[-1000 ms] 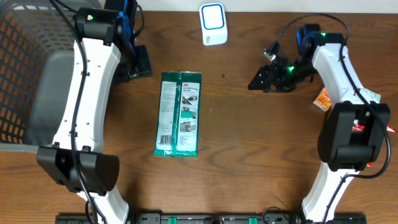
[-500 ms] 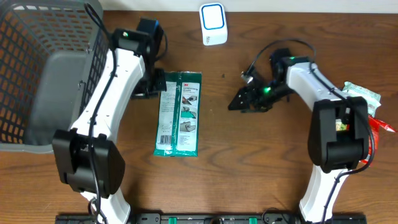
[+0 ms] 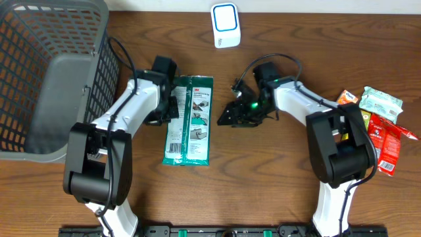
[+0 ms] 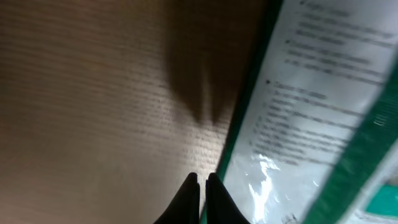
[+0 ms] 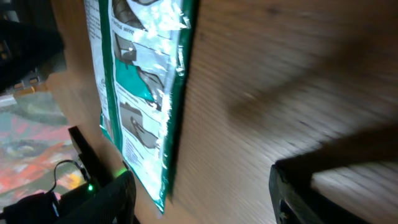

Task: Scan the item barcode
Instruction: 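Move both grippers toward the green gloves pack in the middle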

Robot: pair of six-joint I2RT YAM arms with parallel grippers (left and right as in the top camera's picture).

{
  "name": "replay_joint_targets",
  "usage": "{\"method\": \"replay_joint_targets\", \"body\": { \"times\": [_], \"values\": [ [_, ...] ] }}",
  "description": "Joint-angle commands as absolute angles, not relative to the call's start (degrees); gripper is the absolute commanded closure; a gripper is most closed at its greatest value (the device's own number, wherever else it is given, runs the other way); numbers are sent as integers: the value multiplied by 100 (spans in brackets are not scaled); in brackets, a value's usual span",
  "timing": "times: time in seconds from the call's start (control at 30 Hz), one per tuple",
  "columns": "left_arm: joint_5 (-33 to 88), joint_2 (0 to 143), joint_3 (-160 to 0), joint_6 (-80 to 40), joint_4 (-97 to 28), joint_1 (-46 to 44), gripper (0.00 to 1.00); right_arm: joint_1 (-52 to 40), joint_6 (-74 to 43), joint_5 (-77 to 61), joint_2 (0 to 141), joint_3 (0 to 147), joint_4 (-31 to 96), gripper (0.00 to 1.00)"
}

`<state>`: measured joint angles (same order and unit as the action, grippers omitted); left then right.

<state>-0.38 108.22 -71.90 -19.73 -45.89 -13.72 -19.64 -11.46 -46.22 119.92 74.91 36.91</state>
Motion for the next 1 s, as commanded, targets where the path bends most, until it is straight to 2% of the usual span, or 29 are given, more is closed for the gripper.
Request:
{"method": "replay_joint_targets", "body": {
  "times": [0.0,0.17,0.37,0.77,0.97],
  "values": [
    [-110,10792,-6744,-2053,-4259,-1369,92,-2290,-1730,-4193,11926,7437,3573,36],
    [-104,10792,-6134,-2418,-3529,-1369,92,-2724,-2412,-4053,11926,7190,2869,35],
    [130,10792,-6001,-2714,-3483,-1369,92,-2801,-3033,-4289,11926,6563,1841,36],
    [587,10792,-5948,-2908,-3592,-1466,92,-2812,-3282,-4705,11926,5819,548,37],
    [602,10796,-5898,-3004,-3568,-1592,92,-2825,-3280,-4713,11926,5789,-69,43]
  ]
}}
